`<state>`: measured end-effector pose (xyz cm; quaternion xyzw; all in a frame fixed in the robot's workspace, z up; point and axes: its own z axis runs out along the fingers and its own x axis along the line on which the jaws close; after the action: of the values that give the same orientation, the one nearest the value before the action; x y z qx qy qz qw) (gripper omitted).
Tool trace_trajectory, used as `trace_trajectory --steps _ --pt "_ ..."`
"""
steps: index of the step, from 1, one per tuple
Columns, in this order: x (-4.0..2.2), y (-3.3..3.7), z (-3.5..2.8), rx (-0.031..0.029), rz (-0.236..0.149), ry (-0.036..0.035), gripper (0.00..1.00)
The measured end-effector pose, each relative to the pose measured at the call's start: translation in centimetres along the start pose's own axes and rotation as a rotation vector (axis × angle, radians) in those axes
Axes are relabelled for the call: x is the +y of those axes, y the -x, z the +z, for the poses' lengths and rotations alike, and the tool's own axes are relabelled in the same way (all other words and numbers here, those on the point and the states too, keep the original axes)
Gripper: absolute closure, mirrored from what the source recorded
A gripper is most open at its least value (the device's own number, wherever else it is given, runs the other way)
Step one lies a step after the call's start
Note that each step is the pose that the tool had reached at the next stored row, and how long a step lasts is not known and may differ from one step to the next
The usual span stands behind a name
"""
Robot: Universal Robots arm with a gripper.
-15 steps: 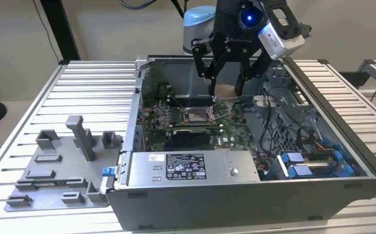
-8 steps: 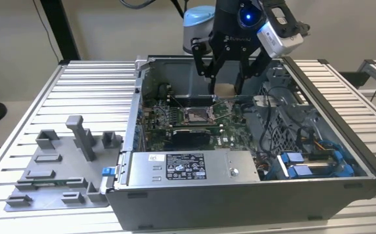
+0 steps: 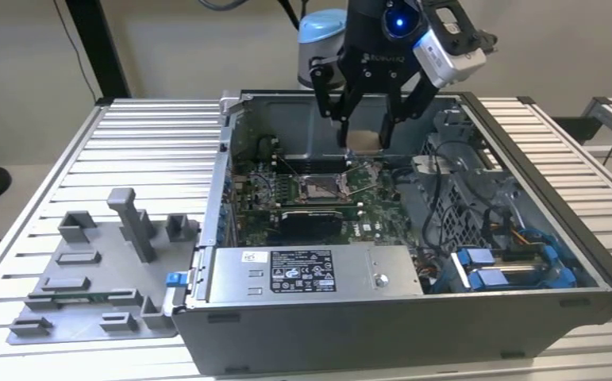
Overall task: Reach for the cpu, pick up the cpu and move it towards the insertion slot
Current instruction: 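Pick up the cpu and move it towards the insertion slot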
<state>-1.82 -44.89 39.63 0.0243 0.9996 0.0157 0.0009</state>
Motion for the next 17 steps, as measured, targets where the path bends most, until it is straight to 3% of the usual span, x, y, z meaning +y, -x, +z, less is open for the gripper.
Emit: trace_trajectory --steps 17 --pt "2.09 -0.21 0.09 0.0000 0.000 0.0000 1.00"
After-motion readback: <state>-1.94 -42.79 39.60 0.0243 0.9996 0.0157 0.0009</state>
